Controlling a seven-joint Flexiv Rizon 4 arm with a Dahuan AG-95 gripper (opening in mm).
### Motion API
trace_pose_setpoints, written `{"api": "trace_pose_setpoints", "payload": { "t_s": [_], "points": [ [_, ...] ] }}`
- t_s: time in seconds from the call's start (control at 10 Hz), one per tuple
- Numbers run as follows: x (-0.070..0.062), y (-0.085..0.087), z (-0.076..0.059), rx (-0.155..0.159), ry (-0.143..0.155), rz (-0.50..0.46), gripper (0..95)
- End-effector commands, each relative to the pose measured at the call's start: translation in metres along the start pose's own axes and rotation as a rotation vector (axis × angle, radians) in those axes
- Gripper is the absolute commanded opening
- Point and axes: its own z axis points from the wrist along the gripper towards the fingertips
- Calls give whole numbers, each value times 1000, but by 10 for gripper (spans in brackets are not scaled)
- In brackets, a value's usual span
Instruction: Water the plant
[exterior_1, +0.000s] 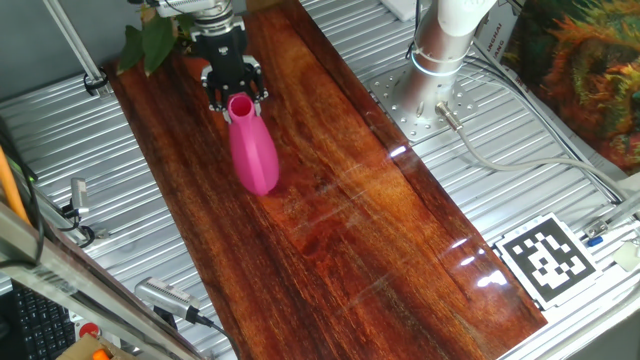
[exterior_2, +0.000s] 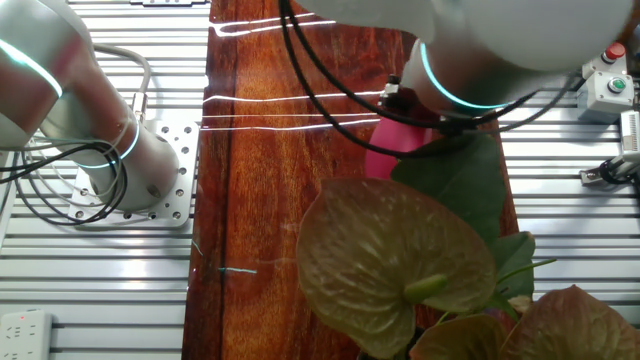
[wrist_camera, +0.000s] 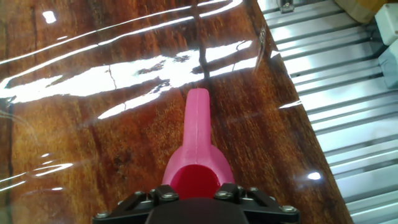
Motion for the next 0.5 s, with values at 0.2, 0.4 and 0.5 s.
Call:
{"api": "trace_pose_setpoints", "payload": {
  "t_s": [0.2, 0.4, 0.5],
  "points": [
    [-1, 2, -40, -5, -32, -12, 0],
    [-1, 2, -45, -12, -52, -24, 0],
    [-2, 2, -47, -30, -66, -29, 0]
  ]
}}
